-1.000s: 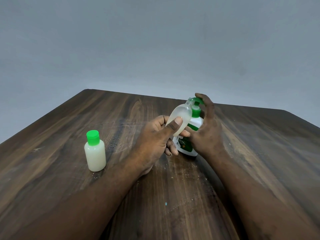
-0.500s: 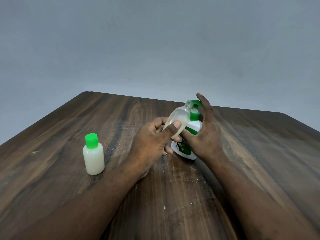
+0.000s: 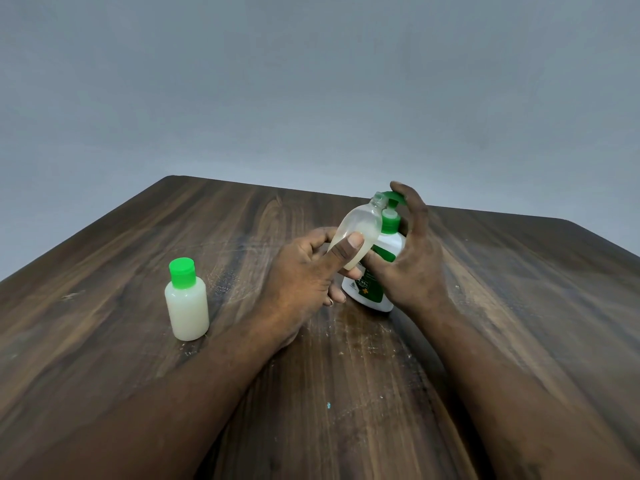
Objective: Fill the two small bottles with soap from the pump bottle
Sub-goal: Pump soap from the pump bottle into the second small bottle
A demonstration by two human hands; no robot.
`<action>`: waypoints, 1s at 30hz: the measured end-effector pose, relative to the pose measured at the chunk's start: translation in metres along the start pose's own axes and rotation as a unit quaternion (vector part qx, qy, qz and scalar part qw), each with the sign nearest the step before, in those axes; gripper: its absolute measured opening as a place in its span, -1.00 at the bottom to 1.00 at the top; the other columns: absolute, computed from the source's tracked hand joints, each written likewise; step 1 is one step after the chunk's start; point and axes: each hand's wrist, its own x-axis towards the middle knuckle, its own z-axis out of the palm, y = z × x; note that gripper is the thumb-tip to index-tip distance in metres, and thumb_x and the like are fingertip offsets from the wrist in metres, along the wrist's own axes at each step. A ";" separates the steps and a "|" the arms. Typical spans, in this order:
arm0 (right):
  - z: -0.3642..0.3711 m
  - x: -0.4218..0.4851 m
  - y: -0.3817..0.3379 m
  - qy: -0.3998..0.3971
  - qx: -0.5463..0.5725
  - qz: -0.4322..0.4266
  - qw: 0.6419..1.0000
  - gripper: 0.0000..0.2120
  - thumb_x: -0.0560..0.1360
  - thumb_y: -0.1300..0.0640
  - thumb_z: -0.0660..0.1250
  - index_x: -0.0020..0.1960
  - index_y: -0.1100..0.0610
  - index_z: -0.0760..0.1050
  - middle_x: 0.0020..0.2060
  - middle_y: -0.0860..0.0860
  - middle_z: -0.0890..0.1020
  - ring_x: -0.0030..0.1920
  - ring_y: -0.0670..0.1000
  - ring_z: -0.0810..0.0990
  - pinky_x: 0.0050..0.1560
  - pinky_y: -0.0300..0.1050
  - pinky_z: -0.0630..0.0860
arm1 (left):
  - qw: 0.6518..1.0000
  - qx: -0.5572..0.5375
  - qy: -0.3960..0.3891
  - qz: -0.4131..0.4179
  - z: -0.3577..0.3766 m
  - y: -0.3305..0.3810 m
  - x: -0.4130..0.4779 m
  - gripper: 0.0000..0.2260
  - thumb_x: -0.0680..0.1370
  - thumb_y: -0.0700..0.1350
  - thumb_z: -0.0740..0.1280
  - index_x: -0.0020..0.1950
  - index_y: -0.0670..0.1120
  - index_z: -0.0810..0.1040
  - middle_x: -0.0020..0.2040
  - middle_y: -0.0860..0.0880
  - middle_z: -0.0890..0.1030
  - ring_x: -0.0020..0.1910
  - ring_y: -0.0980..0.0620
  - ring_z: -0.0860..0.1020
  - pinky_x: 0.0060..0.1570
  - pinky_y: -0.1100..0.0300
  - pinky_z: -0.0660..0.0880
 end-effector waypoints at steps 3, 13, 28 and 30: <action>0.001 0.001 -0.001 0.003 0.006 0.000 1.000 -0.15 0.43 0.02 0.62 0.57 -0.16 0.22 0.15 -0.40 0.54 0.15 -0.34 0.59 0.03 -0.39 0.57 | 1.000 0.004 -0.002 -0.001 0.000 -0.001 0.000 -0.64 0.51 0.24 0.41 0.21 0.08 0.64 -0.12 -0.05 0.77 -0.41 0.01 0.57 -0.40 0.23 0.52; 0.001 0.000 -0.004 0.011 0.015 0.004 1.000 -0.19 0.43 0.03 0.64 0.54 -0.12 0.27 0.14 -0.30 0.60 0.11 -0.25 0.64 0.00 -0.30 0.60 | 1.000 0.009 -0.007 -0.002 0.000 -0.003 0.000 -0.64 0.54 0.22 0.40 0.23 0.05 0.64 -0.11 -0.07 0.77 -0.43 0.03 0.57 -0.40 0.21 0.51; 0.004 -0.001 -0.005 0.021 0.016 0.015 1.000 -0.25 0.44 0.04 0.62 0.48 -0.18 0.29 0.11 -0.27 0.62 0.08 -0.19 0.67 0.01 -0.03 0.67 | 1.000 -0.007 -0.027 0.001 0.000 -0.005 -0.001 -0.64 0.57 0.19 0.37 0.18 -0.05 0.65 -0.10 -0.12 0.76 -0.47 0.02 0.54 -0.45 0.25 0.48; 0.002 -0.001 -0.005 0.021 0.018 0.018 0.999 -0.21 0.43 0.03 0.63 0.51 -0.19 0.28 0.16 -0.26 0.61 0.13 -0.19 0.66 0.05 -0.05 0.67 | 1.000 -0.007 -0.028 0.006 0.000 -0.004 -0.001 -0.65 0.58 0.18 0.36 0.17 -0.05 0.65 -0.11 -0.11 0.76 -0.46 0.01 0.55 -0.44 0.24 0.49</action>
